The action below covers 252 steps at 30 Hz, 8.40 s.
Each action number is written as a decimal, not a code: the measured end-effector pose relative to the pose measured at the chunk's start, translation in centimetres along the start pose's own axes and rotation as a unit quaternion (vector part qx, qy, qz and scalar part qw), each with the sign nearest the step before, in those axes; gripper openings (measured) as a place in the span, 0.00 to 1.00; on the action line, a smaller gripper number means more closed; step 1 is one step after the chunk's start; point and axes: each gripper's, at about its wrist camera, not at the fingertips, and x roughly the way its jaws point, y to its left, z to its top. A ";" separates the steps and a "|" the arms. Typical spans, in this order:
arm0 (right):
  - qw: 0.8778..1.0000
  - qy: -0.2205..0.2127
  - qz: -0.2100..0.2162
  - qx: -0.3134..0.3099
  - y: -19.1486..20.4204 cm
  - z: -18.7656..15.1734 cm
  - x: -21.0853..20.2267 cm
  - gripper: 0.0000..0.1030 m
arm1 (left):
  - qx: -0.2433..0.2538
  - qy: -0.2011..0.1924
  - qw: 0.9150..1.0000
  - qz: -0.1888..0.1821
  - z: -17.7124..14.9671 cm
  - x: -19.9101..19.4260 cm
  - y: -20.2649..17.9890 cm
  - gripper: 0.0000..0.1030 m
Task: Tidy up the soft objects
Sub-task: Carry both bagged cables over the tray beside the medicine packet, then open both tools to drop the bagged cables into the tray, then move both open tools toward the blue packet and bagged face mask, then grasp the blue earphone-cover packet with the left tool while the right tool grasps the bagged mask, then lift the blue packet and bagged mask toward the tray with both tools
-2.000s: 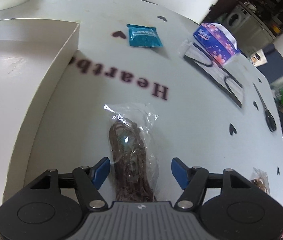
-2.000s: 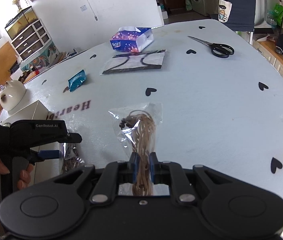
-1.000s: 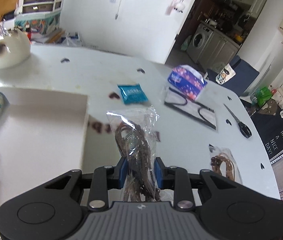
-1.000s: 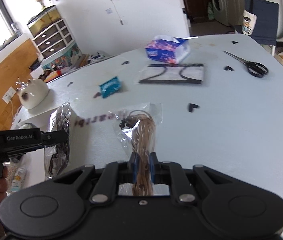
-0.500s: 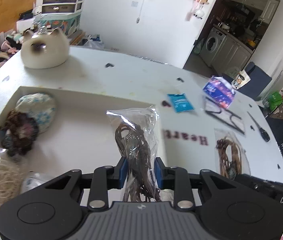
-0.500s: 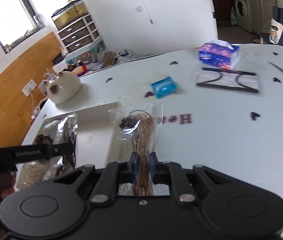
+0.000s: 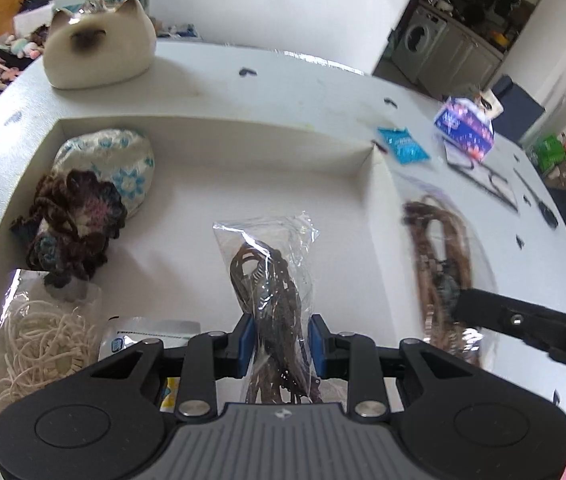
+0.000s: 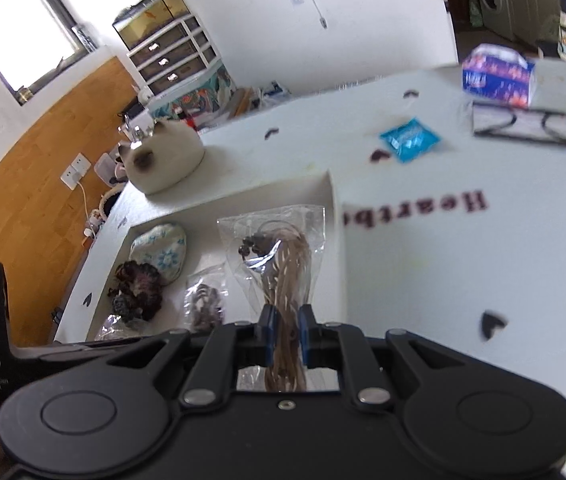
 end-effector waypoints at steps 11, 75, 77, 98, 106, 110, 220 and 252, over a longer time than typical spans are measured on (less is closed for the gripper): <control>0.998 0.047 -0.048 0.007 1.5 -1.9 2.6 0.13 | -0.007 0.035 0.999 -0.038 -0.7 1.5 1.0 0.29; 0.994 0.012 -0.064 -0.093 3.4 -3.4 -1.8 0.50 | 0.005 -0.010 0.999 -0.040 -2.2 -4.9 2.3 0.91; 0.993 0.010 -0.069 -0.091 3.3 -3.6 -2.0 0.54 | 0.005 -0.013 0.999 -0.035 -2.3 -5.2 2.5 0.94; 0.991 -0.012 -0.108 -0.081 0.5 -3.2 -3.4 1.00 | -0.004 -0.026 1.000 0.004 -2.4 -6.5 1.9 1.00; 0.992 -0.009 -0.085 -0.096 -2.3 -1.4 -3.8 1.00 | -0.016 -0.031 0.999 0.031 -1.9 -6.2 -0.7 1.00; 0.992 -0.014 -0.072 -0.104 -4.0 0.0 -4.4 1.00 | -0.023 -0.039 0.998 0.039 -1.3 -6.1 -2.6 1.00; 0.957 0.071 -0.032 -0.278 -29.3 15.5 6.7 0.51 | -0.016 -0.017 0.999 0.048 9.7 15.6 -22.7 0.57; 0.965 0.032 0.004 -0.259 -22.2 6.8 -3.6 0.50 | -0.011 -0.072 0.997 0.010 0.8 2.0 -20.7 0.57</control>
